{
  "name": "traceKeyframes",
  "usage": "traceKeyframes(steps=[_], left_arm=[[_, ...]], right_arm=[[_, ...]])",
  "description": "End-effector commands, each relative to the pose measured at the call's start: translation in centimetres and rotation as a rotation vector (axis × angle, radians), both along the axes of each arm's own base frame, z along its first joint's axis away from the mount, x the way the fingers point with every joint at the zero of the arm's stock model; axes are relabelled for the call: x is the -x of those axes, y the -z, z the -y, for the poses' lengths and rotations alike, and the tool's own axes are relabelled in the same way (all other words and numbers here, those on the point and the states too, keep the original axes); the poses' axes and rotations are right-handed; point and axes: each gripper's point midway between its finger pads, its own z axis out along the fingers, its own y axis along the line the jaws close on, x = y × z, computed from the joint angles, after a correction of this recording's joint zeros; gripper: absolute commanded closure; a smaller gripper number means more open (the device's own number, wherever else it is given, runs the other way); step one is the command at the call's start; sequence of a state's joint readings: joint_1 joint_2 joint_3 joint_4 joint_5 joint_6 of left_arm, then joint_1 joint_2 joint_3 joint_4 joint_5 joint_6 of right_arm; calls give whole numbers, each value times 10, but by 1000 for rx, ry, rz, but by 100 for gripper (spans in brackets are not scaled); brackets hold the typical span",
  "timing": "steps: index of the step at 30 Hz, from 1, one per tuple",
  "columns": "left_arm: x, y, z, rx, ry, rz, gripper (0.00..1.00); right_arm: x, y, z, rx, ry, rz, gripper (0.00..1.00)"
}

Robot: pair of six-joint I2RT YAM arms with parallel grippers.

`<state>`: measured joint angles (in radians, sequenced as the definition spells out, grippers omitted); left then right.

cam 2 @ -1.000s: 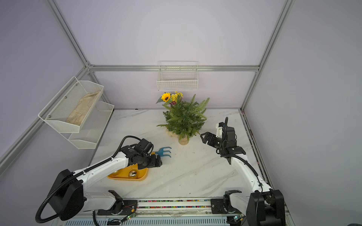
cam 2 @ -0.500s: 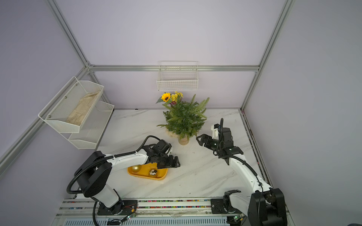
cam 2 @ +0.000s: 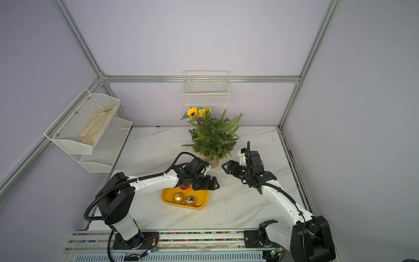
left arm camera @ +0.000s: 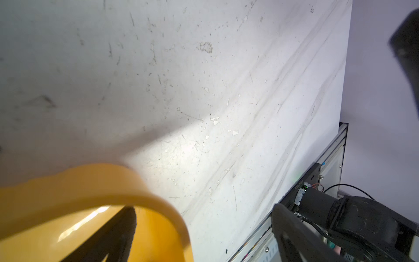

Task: Decorate the small christmas tree with ornaments
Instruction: Move the container to the center of the board.

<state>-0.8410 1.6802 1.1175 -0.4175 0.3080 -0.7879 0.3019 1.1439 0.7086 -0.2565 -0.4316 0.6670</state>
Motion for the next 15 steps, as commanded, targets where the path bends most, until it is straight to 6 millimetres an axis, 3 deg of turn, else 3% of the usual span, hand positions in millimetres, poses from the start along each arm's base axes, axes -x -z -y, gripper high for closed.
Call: traceKeyframes(steps=[1, 8, 15], left_arm=[[2, -36, -20, 2, -8, 95, 9], [32, -41, -80, -67, -79, 110, 17], [31, -45, -158, -209, -262, 167, 21]], right_arm=[[8, 5, -11, -23, 13, -31, 25], [29, 20, -40, -35, -9, -88, 29], [61, 36, -76, -75, -58, -158, 31]])
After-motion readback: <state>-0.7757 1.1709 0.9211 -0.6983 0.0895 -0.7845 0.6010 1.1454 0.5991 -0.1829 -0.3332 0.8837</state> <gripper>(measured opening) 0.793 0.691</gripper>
